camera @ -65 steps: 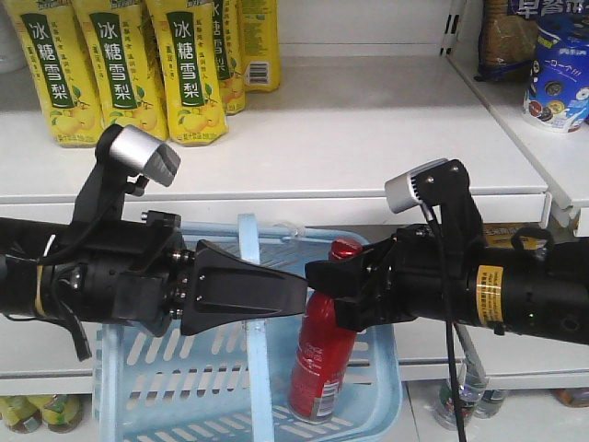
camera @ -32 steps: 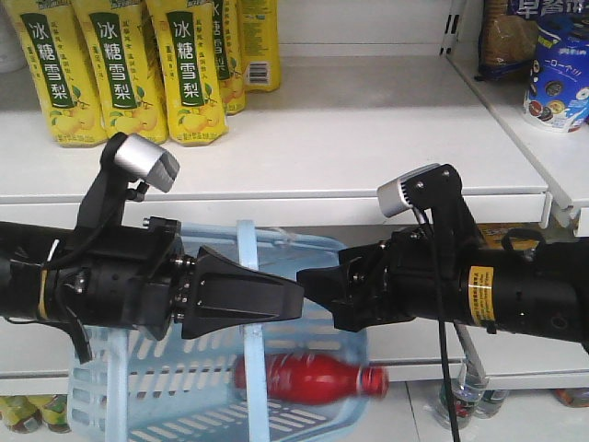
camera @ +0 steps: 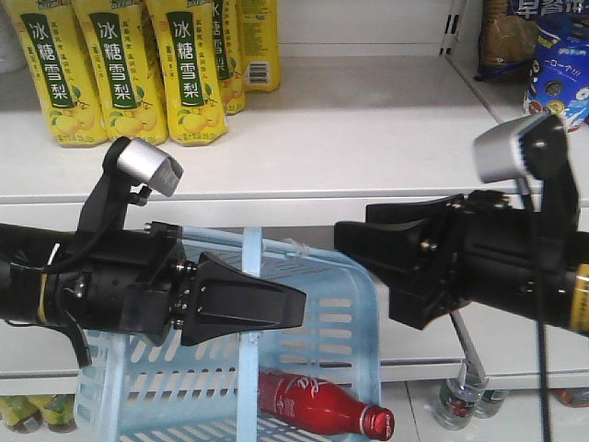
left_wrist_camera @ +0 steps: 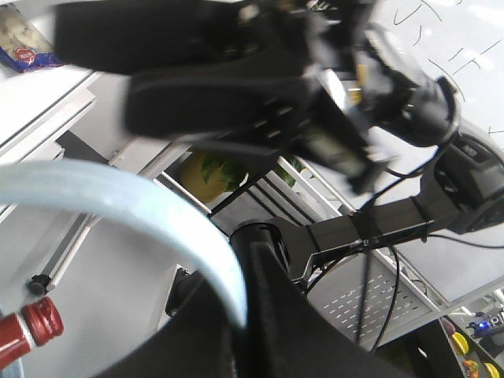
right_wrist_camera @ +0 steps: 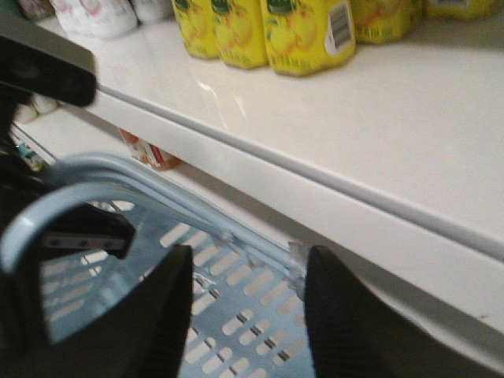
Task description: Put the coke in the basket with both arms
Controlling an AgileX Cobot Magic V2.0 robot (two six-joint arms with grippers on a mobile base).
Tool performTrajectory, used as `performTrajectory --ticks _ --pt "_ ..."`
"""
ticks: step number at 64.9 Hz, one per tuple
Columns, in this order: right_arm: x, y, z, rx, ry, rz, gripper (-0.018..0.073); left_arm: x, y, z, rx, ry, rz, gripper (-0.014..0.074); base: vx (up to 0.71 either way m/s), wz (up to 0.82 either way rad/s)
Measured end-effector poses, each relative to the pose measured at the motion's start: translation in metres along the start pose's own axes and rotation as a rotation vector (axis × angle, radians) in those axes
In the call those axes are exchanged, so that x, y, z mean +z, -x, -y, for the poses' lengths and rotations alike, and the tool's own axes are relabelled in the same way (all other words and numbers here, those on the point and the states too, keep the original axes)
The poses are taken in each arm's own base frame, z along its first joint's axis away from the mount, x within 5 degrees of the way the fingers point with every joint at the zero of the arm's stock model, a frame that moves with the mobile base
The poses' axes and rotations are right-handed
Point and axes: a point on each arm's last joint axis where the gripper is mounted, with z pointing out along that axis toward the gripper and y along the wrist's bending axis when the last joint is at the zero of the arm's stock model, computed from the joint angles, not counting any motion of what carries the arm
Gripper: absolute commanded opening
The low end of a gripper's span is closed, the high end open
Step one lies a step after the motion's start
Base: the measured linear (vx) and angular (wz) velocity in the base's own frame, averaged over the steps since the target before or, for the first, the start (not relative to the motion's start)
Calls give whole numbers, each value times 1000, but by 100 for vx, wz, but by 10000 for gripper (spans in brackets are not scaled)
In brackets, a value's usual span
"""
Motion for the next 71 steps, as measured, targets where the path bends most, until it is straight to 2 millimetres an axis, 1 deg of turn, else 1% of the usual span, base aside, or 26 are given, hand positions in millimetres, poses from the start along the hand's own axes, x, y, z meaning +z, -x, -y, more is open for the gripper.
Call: performTrajectory --ticks 3,4,10,15,22,25,26,32,38,39,46,53,71 --pt "-11 5 -7 -20 9 38 -3 0 0 0 0 2 1 -6 0 0" --pt "-14 7 -9 -27 13 50 -16 0 0 0 0 1 1 -6 0 0" --pt "-35 14 -21 -66 31 119 -10 0 0 0 1 2 1 -6 0 0" --pt "-51 13 -29 -88 37 161 -5 0 0 0 1 2 1 -6 0 0" --pt "-67 -8 -33 -90 22 176 -5 0 0 0 -1 2 1 -6 0 0" --pt "-71 -27 -30 -77 -6 166 -5 0 0 0 -1 2 1 -6 0 0" --pt "-72 -29 -29 -75 -16 168 -5 0 0 0 -1 1 1 -6 0 0" --pt "-81 -62 -22 -56 -99 171 -5 0 0 0 -1 1 1 -6 0 0" --pt "-89 -89 -14 -42 -178 186 -5 0 0 0 0 2 1 -6 0 0" --pt "-89 -96 -12 -37 -189 179 -5 0 0 0 0 2 1 -6 0 0" --pt "-93 -123 -7 -17 -226 173 -5 0 0 0 0 2 1 -6 0 0" --pt "-96 -136 -7 9 -221 180 -5 0 0 0 0 2 1 -6 0 0" --pt "-98 -136 -8 17 -217 194 -5 0 0 0 0 2 1 -6 0 0"
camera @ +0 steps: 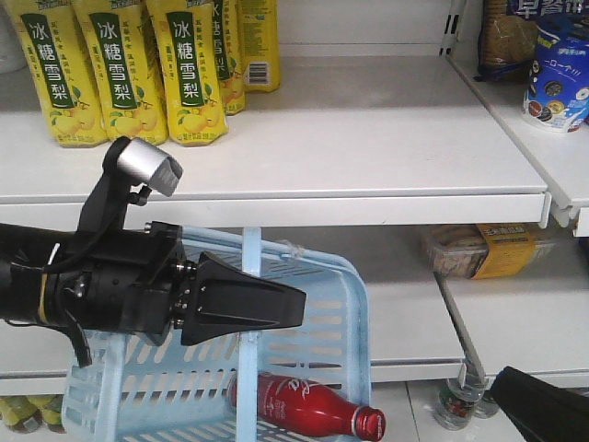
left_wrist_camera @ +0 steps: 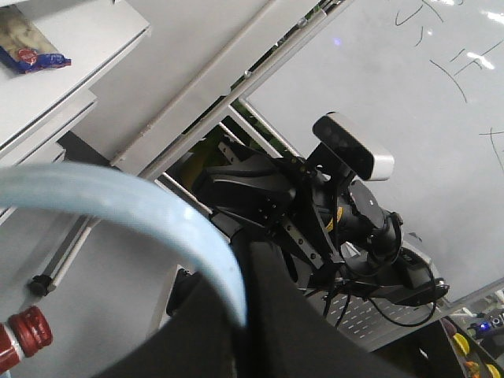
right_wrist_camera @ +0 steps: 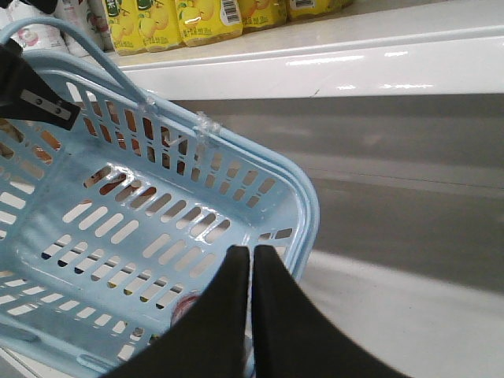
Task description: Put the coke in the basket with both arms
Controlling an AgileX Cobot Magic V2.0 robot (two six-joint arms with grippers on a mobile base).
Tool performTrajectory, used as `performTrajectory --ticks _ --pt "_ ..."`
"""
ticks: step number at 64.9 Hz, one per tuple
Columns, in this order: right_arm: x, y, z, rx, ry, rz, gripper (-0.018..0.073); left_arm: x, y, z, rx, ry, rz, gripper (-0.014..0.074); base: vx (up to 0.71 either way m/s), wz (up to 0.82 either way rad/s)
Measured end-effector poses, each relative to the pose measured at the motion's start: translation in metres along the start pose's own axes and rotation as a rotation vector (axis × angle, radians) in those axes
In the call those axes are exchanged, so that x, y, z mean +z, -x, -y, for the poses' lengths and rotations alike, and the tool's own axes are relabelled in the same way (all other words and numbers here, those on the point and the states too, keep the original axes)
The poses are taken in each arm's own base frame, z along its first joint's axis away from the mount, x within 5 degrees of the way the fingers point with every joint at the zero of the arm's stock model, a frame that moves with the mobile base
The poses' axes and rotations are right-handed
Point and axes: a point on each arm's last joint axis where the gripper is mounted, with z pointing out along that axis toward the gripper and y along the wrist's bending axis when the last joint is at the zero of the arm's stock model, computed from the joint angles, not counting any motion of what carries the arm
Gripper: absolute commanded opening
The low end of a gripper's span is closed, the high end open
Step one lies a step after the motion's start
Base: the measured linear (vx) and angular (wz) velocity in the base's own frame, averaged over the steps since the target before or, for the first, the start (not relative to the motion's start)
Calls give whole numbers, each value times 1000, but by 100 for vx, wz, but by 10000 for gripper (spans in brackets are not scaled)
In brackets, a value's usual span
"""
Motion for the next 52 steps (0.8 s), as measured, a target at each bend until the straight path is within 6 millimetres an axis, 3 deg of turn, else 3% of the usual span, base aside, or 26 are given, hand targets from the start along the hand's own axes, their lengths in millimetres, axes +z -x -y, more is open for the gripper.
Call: performTrajectory --ticks 52 --pt "0 0 0 2 0 0 -5 0 0 0 0 0 0 -6 0 0"
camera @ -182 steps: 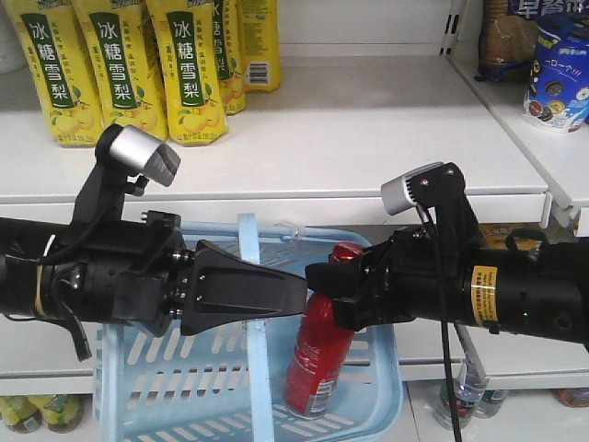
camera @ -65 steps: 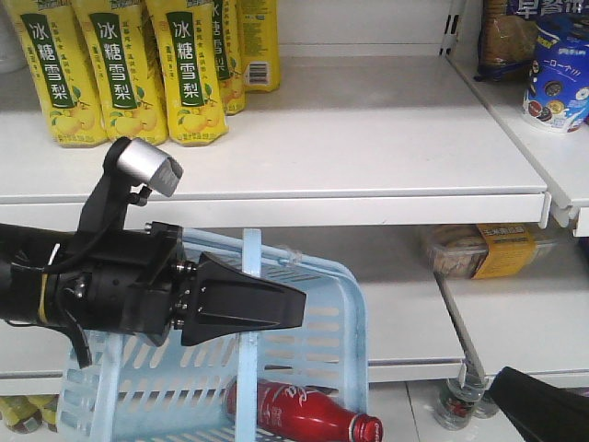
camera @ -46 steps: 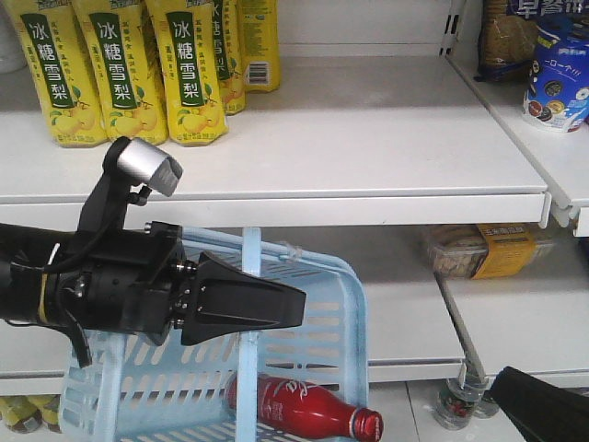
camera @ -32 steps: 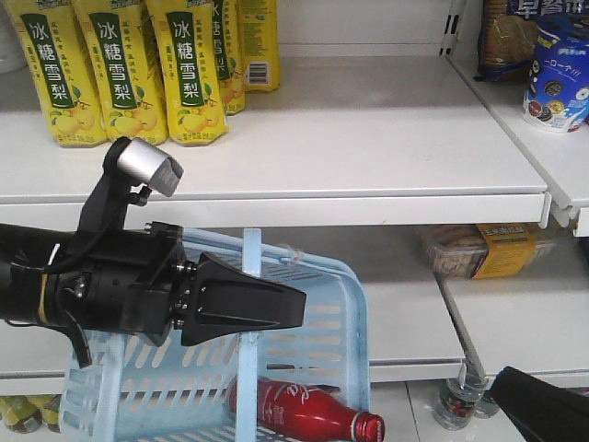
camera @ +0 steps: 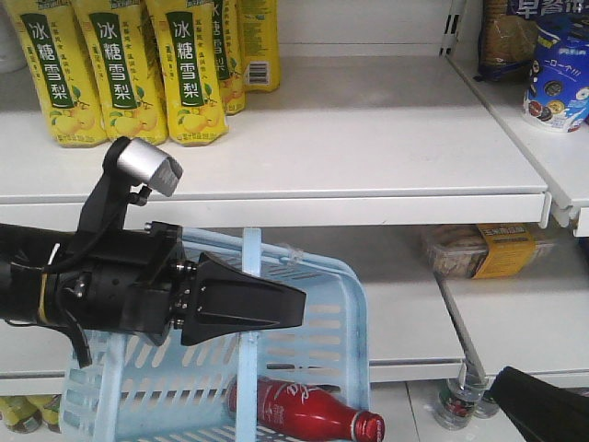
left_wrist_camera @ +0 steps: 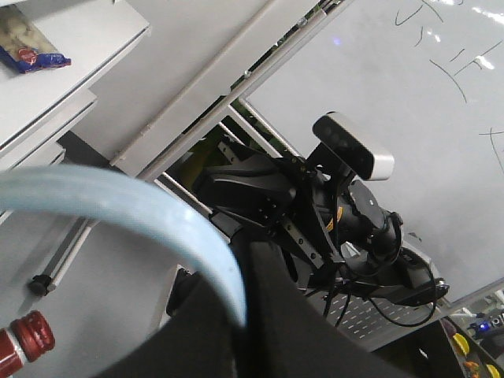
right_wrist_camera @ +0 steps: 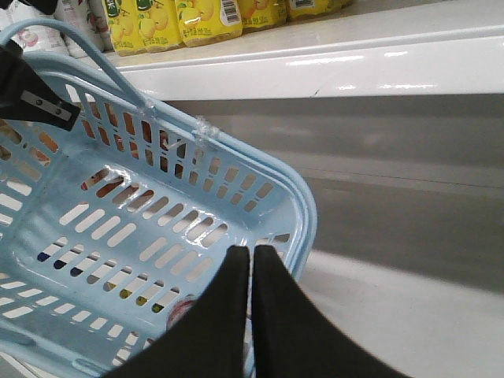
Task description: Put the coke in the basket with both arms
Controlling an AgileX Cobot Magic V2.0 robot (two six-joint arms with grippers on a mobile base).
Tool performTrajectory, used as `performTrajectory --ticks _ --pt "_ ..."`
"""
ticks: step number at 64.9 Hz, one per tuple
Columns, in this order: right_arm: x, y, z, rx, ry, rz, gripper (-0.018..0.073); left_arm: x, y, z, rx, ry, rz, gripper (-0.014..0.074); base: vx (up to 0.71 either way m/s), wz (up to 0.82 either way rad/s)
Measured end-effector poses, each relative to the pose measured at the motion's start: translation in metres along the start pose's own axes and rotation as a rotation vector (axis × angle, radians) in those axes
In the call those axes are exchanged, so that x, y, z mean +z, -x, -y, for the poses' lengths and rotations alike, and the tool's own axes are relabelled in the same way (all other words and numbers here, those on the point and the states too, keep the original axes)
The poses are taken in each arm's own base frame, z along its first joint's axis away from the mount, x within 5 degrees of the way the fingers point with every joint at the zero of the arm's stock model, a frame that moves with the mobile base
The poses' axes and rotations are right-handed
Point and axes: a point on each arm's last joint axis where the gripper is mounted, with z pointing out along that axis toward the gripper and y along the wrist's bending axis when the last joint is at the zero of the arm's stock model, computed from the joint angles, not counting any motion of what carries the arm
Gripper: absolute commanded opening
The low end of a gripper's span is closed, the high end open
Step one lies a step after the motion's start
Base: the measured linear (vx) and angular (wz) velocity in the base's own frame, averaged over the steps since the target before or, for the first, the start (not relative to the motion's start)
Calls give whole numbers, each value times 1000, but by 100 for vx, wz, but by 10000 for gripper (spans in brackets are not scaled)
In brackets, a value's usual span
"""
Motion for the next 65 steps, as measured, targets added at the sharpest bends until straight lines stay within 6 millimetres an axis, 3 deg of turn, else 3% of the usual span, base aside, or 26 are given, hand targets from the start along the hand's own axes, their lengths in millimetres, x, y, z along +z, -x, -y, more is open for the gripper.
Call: performTrajectory --ticks 17,40,65 --pt "0 0 0 0 0 0 -5 0 2 1 8 -15 26 -6 0 0" --pt "0 0 0 0 0 0 -5 11 0 0 320 50 26 -6 0 0" --pt "0 0 0 1 0 0 -5 23 0 -6 472 195 71 -6 0 0"
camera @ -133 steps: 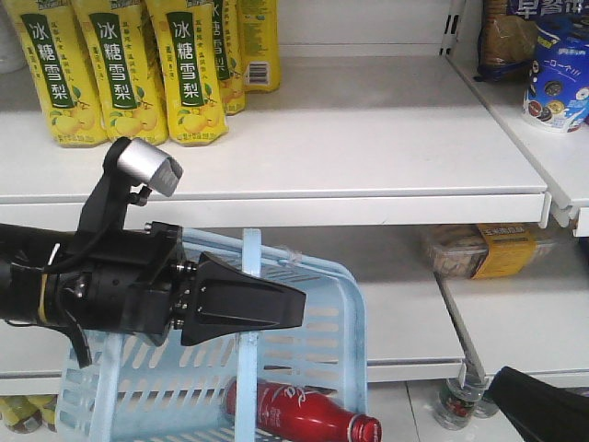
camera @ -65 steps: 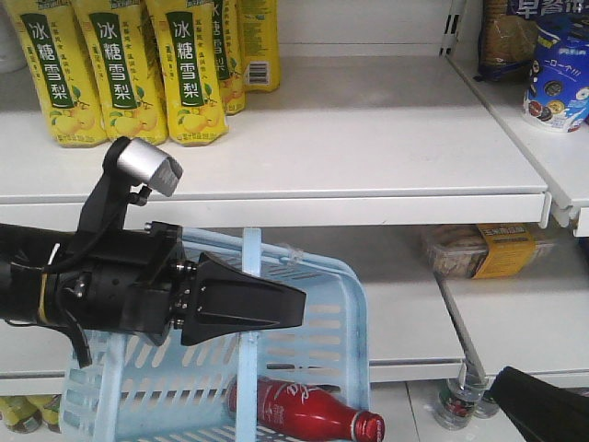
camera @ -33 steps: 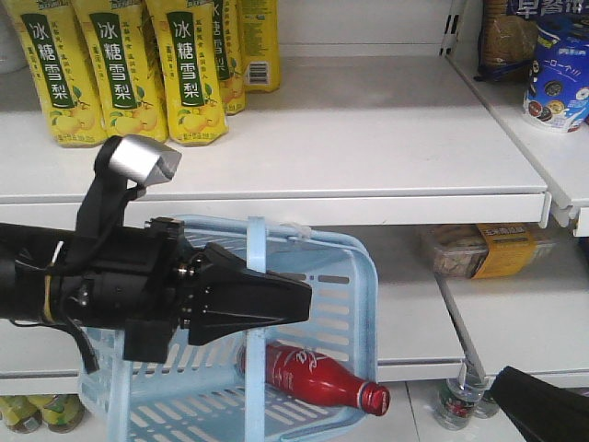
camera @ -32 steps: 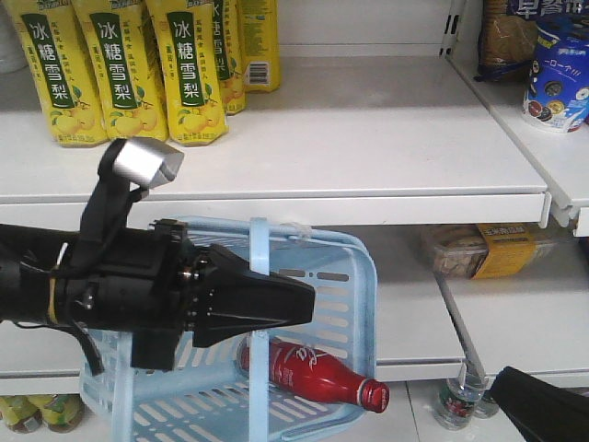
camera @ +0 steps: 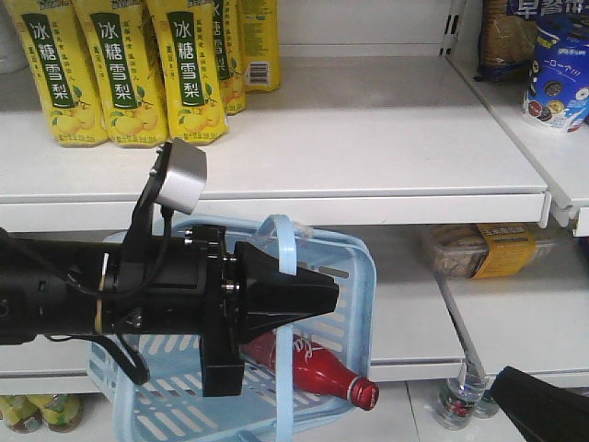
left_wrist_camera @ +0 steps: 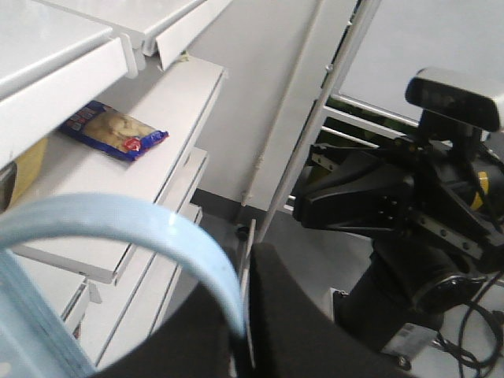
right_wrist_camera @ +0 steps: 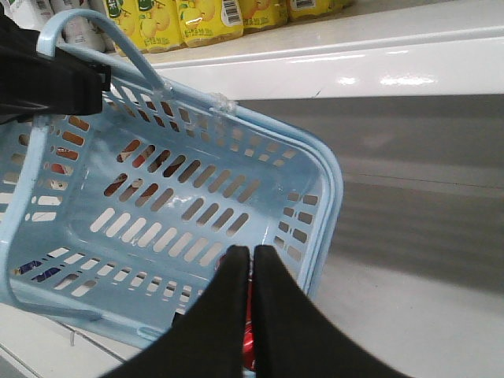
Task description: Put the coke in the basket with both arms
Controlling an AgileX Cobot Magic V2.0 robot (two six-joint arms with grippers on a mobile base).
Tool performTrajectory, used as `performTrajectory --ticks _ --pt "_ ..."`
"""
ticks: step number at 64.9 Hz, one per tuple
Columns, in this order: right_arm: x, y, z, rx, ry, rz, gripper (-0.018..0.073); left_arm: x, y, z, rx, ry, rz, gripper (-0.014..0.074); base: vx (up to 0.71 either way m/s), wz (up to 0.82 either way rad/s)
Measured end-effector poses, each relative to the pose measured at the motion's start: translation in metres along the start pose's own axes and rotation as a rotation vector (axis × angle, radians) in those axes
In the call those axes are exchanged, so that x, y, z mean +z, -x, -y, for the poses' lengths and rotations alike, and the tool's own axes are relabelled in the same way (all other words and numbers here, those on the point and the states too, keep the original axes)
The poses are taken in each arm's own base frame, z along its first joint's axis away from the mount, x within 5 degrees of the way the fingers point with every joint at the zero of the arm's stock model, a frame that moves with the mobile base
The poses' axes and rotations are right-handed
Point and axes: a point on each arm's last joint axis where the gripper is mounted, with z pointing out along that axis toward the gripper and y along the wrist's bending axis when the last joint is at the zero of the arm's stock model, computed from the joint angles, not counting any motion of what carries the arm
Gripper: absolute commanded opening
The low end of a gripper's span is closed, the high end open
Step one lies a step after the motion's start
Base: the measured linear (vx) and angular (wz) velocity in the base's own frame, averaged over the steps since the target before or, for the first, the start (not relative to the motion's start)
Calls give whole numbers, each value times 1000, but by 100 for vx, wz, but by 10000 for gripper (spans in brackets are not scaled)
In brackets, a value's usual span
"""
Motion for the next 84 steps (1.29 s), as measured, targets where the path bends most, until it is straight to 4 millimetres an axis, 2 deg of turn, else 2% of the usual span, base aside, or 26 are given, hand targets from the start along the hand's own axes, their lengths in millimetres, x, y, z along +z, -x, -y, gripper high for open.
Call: performTrajectory --ticks 9,19,25,42,50,66,76,84 --pt "0 0 0 0 0 0 -5 -6 2 -2 -19 102 71 -6 0 0" --pt "0 0 0 0 0 0 -5 -23 1 -5 -93 297 177 -6 0 0" --pt "0 0 0 0 0 0 -5 -40 -13 -13 -193 481 203 -6 0 0" --pt "0 0 0 0 1 -1 -5 -91 -60 -5 -229 775 179 -6 0 0" --pt "0 0 0 1 1 0 -5 -109 -79 6 -270 818 215 -6 0 0" --pt "0 0 0 0 1 0 -5 -130 -101 25 -297 804 307 -6 0 0" --pt "0 0 0 0 1 0 -5 -139 -108 34 -210 802 325 -6 0 0" --pt "0 0 0 0 1 0 -5 -143 -124 36 -88 821 275 -6 0 0"
